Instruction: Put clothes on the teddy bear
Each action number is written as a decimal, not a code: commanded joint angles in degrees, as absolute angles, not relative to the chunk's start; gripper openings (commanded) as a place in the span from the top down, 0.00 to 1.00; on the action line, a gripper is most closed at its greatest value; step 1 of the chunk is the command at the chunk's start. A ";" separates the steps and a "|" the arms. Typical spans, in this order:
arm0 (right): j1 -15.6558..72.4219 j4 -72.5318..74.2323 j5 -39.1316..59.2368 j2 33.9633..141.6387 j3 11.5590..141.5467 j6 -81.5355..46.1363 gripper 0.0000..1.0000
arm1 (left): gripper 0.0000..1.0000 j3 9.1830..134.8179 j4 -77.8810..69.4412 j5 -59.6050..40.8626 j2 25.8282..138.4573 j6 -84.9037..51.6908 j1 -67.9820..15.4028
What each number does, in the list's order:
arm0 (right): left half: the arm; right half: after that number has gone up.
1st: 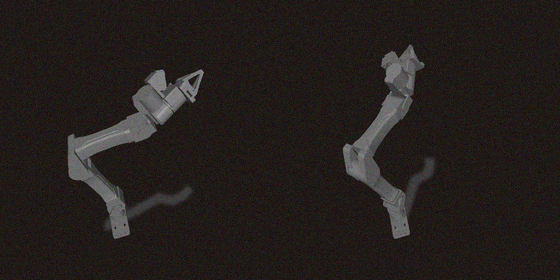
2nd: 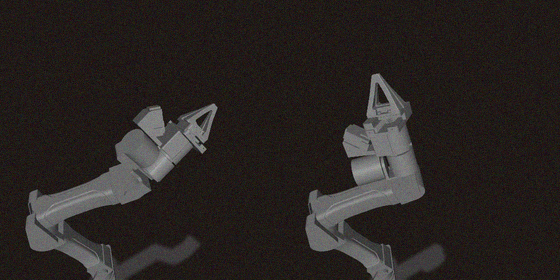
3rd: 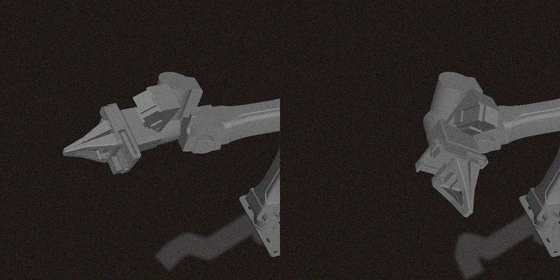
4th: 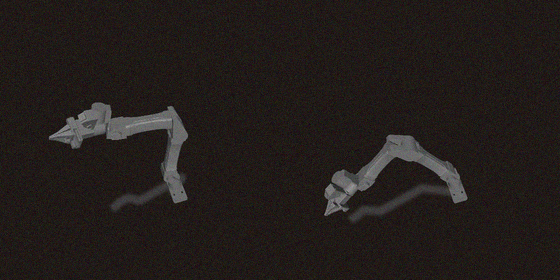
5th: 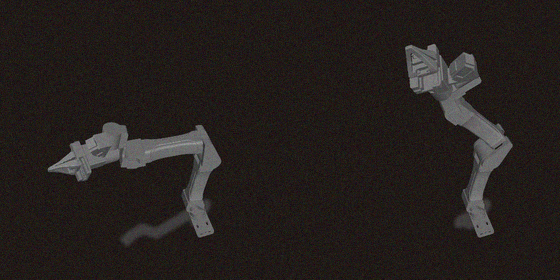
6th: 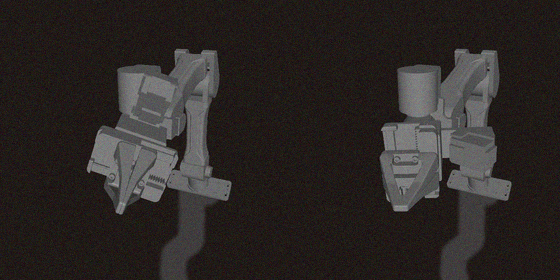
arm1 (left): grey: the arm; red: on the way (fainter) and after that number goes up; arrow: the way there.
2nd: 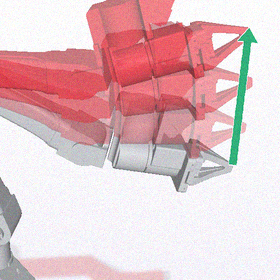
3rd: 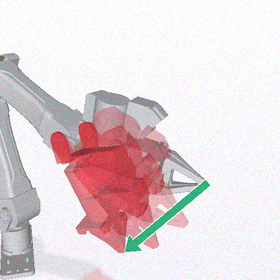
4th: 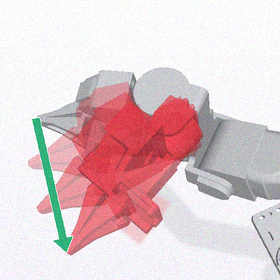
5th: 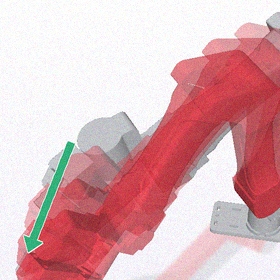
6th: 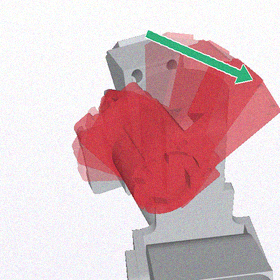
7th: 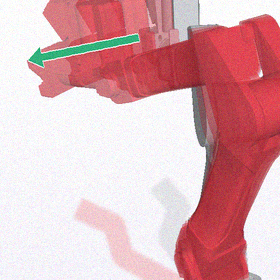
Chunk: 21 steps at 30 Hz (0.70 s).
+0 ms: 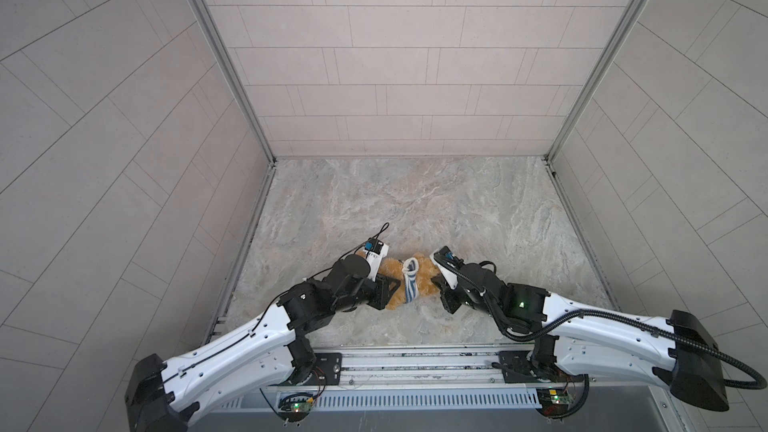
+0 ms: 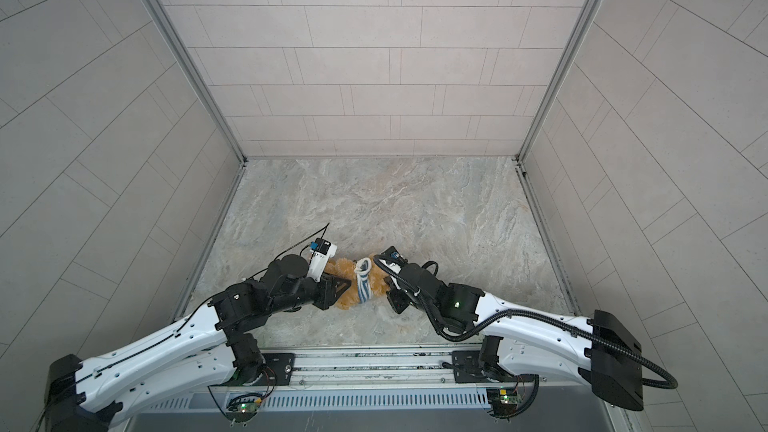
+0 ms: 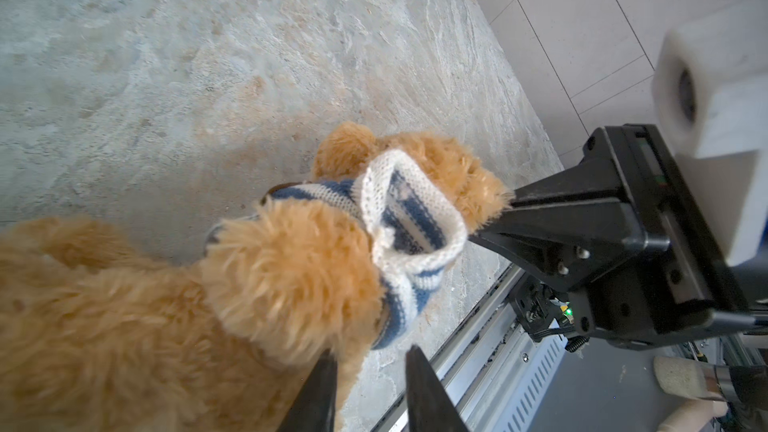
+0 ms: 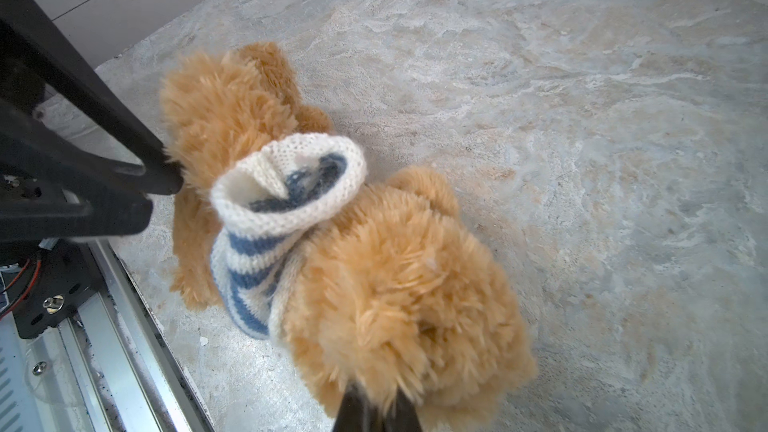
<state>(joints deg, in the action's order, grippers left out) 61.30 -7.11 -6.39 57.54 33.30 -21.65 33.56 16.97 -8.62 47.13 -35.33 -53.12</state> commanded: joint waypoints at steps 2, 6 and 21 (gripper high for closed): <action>62.66 -5.80 -9.53 57.06 34.36 -22.94 1.00 | 0.64 35.71 14.41 -7.88 50.00 -36.94 -53.84; 63.45 -6.35 -10.27 56.06 34.36 -22.94 1.00 | 0.67 35.98 13.67 -6.26 52.50 -37.91 -53.84; 65.46 -6.33 -11.33 54.89 34.63 -21.89 1.00 | 0.70 37.38 8.73 -7.78 57.01 -39.29 -54.23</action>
